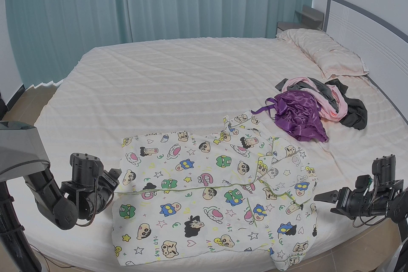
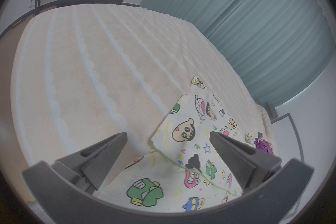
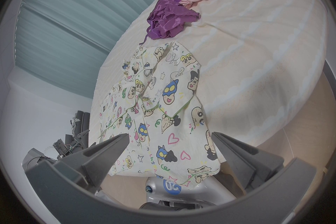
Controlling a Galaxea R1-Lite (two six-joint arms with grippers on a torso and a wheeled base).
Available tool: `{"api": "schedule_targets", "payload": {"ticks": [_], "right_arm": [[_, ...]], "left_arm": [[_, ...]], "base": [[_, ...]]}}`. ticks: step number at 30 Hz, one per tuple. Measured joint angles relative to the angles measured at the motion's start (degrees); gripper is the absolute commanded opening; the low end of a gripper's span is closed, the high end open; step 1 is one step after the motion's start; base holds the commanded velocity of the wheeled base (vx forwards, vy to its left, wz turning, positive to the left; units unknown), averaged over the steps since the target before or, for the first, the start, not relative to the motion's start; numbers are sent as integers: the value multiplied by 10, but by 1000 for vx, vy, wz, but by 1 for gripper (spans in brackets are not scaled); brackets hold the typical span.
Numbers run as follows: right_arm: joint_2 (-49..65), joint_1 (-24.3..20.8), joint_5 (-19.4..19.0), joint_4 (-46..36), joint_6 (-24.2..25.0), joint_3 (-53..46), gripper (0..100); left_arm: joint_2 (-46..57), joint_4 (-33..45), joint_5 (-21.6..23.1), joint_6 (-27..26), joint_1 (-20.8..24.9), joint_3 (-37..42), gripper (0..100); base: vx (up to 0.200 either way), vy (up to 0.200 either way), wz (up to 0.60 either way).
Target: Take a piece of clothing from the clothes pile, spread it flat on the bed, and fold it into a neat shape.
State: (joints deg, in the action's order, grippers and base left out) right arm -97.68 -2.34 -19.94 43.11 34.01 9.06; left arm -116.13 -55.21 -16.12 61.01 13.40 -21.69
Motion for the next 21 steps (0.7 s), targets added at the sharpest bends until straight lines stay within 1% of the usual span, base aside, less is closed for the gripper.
{"api": "schedule_targets", "payload": {"ticks": [8,21], "right_arm": [[0,0,0,0,-3,-3,100],[-1,-6,0,0,-4,-5,100]], "left_arm": [[18,-18,22,1,-8,12,100],[18,-18,24,0,-12,8,100]], "base": [[200,0,0],[0,0,0]]}}
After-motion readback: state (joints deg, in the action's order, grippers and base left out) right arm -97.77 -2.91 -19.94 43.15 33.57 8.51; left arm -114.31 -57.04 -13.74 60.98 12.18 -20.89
